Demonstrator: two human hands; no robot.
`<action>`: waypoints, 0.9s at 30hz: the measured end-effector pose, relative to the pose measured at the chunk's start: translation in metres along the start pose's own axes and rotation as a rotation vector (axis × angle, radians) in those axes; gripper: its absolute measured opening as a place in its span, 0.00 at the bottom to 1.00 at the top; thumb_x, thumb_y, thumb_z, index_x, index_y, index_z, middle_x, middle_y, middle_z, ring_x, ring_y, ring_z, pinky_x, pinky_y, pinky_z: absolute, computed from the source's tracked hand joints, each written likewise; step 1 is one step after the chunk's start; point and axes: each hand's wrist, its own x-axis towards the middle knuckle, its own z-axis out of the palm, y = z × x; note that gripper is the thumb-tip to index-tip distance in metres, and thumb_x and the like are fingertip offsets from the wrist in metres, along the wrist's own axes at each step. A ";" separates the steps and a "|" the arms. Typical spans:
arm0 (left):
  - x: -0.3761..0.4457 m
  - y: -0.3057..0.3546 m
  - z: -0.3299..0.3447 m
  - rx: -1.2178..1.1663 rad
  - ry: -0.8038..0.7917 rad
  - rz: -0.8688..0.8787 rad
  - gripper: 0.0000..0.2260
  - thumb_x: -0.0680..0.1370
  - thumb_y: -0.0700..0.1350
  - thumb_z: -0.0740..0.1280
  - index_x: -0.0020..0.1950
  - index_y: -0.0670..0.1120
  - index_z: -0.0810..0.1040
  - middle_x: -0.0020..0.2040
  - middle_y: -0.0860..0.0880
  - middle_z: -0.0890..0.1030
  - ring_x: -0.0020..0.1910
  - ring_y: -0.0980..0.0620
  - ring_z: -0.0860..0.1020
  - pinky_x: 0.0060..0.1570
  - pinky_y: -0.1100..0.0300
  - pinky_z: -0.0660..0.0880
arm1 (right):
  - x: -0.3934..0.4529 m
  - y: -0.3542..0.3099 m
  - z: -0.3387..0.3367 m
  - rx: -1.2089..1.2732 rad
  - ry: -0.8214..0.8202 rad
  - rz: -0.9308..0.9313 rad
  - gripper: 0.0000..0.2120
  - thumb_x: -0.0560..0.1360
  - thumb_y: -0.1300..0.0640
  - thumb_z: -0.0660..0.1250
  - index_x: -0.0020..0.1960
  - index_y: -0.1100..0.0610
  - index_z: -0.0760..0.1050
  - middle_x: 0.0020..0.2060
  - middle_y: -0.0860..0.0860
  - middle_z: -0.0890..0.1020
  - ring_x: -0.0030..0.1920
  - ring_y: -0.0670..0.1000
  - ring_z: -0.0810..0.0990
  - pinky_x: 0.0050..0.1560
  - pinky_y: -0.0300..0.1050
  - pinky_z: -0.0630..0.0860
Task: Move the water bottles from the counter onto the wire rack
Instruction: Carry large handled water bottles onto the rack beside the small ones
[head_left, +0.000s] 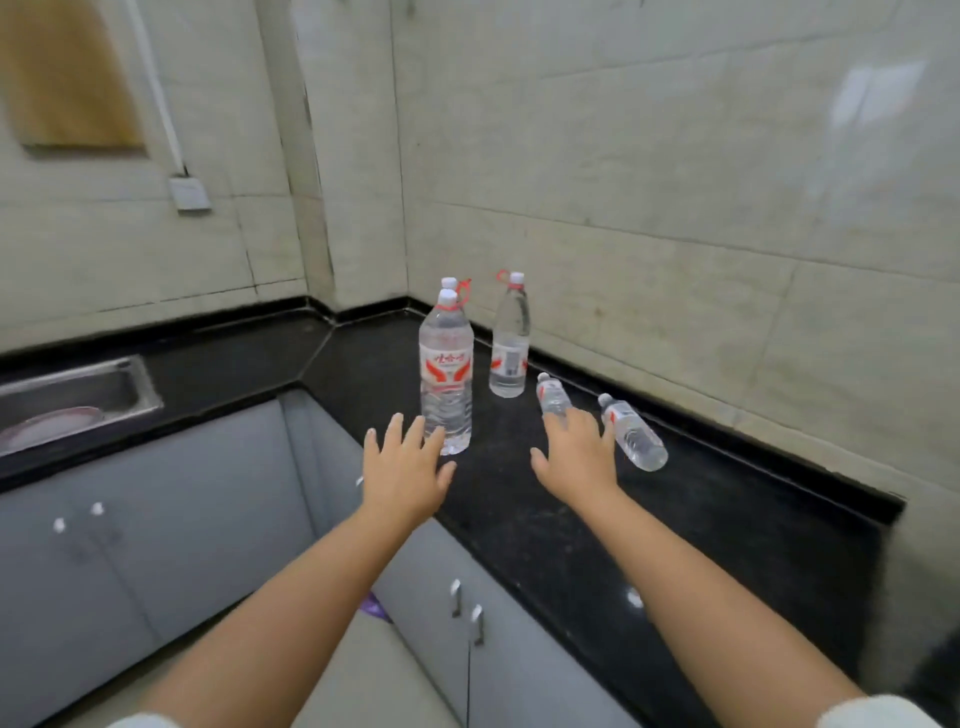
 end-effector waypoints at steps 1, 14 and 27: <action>0.009 -0.012 0.003 -0.024 0.004 -0.017 0.23 0.80 0.55 0.51 0.75 0.51 0.55 0.77 0.48 0.54 0.76 0.45 0.49 0.72 0.45 0.49 | 0.010 -0.011 0.006 0.004 -0.007 -0.006 0.21 0.77 0.50 0.59 0.67 0.58 0.64 0.67 0.56 0.66 0.69 0.57 0.62 0.70 0.59 0.53; 0.172 -0.077 0.039 -0.081 0.073 -0.009 0.25 0.80 0.56 0.51 0.75 0.51 0.52 0.77 0.48 0.52 0.76 0.46 0.48 0.73 0.49 0.49 | 0.167 -0.047 0.091 0.115 -0.018 0.007 0.25 0.77 0.49 0.59 0.71 0.56 0.61 0.69 0.55 0.66 0.71 0.55 0.62 0.72 0.56 0.57; 0.341 -0.076 0.043 -0.186 0.194 0.565 0.32 0.68 0.48 0.74 0.66 0.33 0.69 0.66 0.35 0.72 0.67 0.39 0.70 0.65 0.50 0.68 | 0.262 -0.046 0.180 0.743 -0.216 0.068 0.15 0.81 0.55 0.51 0.65 0.54 0.67 0.62 0.54 0.73 0.65 0.51 0.70 0.62 0.40 0.65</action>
